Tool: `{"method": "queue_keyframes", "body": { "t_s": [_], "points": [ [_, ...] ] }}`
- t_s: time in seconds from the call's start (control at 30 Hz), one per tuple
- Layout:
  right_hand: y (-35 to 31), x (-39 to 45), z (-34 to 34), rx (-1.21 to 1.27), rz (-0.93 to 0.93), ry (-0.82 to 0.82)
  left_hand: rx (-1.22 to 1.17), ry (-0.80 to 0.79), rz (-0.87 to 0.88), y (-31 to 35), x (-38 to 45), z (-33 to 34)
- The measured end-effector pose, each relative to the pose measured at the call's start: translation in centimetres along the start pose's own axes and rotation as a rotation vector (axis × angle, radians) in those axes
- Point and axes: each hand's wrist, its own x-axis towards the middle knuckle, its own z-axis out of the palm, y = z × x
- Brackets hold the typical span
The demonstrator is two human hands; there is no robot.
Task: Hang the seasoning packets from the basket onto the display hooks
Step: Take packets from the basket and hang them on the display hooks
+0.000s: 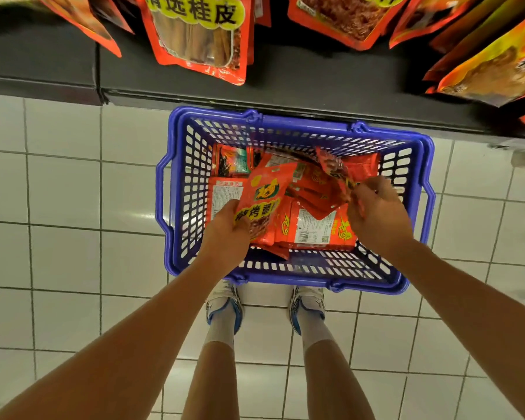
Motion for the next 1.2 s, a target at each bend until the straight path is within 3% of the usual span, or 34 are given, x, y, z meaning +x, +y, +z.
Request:
{"method": "queue_keyframes", "body": {
  "t_s": [0.07, 0.13, 0.33, 0.53, 0.63, 0.73, 0.87, 1.07, 1.13, 1.2],
  "points": [
    [-1.1, -1.2, -1.6, 0.038, -0.168, 0.007, -0.021, 0.033, 0.031, 0.5, -0.4, -0.5],
    [-2.1, -2.3, -3.5, 0.059, -0.221, 0.025, -0.038, 0.065, 0.063, 1.2, -0.9, -1.1],
    [-5.3, -3.8, -8.1, 0.331, -0.040, 0.028, -0.135, 0.092, 0.048, 2.9, -2.0, -2.2],
    [-7.3, -0.8, -11.7, 0.555, -0.003, -0.138, -0.504, -0.170, -0.221, 4.5, -3.8, -3.2],
    [-8.9, 0.8, -12.6, 0.539, 0.028, -0.126, -0.584, -0.296, -0.172, 5.4, -5.5, -3.6],
    [-10.3, 1.4, -13.5, 0.523, 0.012, -0.100, -0.515, -0.362, -0.080, 6.6, -7.6, -4.2],
    [-12.1, 0.9, -16.1, 0.464, -0.046, -0.076, -0.528, -0.290, -0.059, 8.7, -10.2, -5.8],
    [-15.3, -0.9, -22.8, 0.564, 0.045, -0.068, -0.397, -0.203, -0.006, 13.3, -15.6, -8.8],
    [-17.0, -2.1, -26.0, 0.559, 0.064, 0.022, -0.434, -0.127, 0.000, 15.1, -17.7, -10.0],
    [-18.7, -3.7, -29.3, 0.364, 0.004, 0.233, -0.516, -0.049, 0.001, 17.1, -20.4, -11.2]
  ]
}}
